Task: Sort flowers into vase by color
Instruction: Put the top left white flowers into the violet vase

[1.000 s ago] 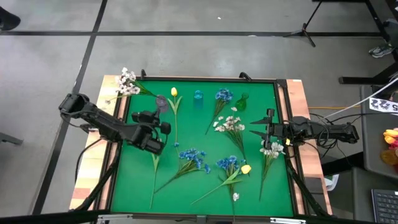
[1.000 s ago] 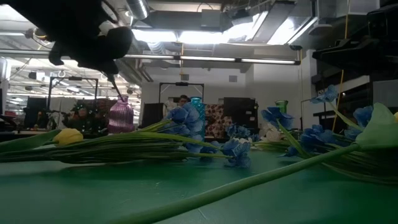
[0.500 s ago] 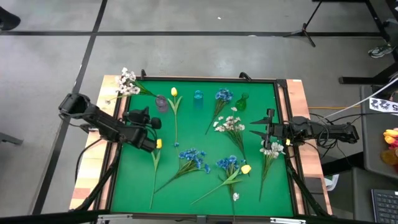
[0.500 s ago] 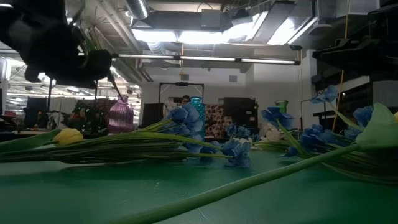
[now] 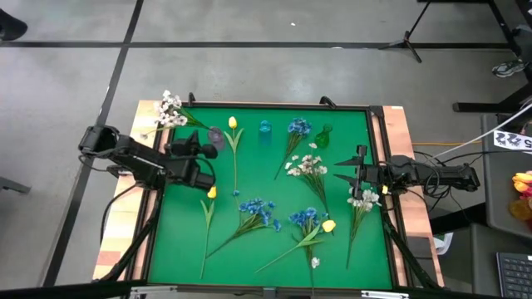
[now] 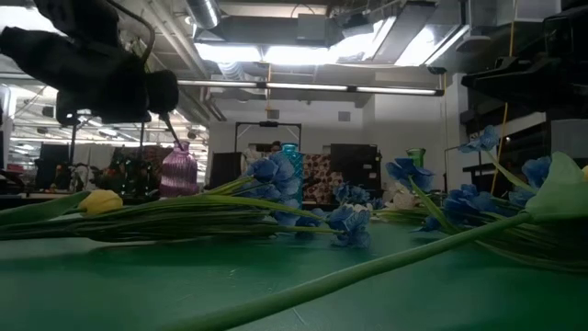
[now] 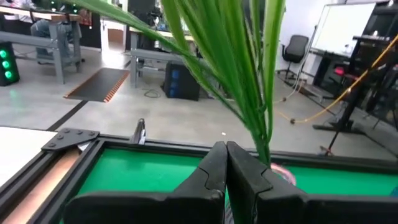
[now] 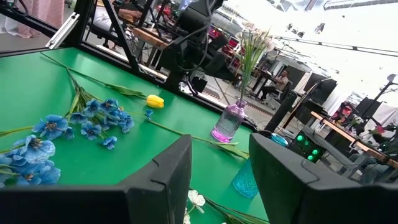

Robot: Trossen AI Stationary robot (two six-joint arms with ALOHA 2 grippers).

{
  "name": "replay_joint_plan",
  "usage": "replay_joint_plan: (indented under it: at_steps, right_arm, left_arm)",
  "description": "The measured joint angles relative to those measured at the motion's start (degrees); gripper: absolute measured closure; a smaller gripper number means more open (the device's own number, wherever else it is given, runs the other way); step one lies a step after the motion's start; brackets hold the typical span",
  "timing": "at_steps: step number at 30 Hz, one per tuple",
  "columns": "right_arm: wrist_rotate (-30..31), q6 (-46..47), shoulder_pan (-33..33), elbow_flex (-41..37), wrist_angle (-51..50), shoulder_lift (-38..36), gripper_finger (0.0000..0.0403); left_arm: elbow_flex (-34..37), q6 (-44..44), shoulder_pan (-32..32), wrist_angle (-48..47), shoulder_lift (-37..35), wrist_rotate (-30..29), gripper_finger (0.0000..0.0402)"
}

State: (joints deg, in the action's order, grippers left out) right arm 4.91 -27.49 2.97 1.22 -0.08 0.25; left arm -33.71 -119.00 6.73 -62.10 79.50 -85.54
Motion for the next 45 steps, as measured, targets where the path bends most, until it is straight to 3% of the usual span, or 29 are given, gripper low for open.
replay_joint_plan:
  at_steps: [14, 23, 41, 45]
  right_arm:
    - [0.0, 0.0, 0.02, 0.0, 0.0, 0.0, 0.0242]
    - [0.0, -0.04, 0.01, -0.01, 0.0, 0.0, 0.0242]
    - [0.95, -0.07, 0.0, -0.01, 0.12, 0.0, 0.0242]
    - [1.01, -0.07, 0.0, -0.01, 0.13, 0.0, 0.0242]
  left_arm:
    - [0.0, 7.34, -5.37, 9.25, 0.0, -4.43, 0.0401]
    - [0.0, 9.35, -3.96, 9.54, 0.0, -4.48, 0.0401]
    - [-5.77, 36.13, -0.34, 12.04, 0.02, -1.97, 0.0401]
    - [-5.81, 36.7, 1.15, 12.05, 0.02, -1.75, 0.0401]
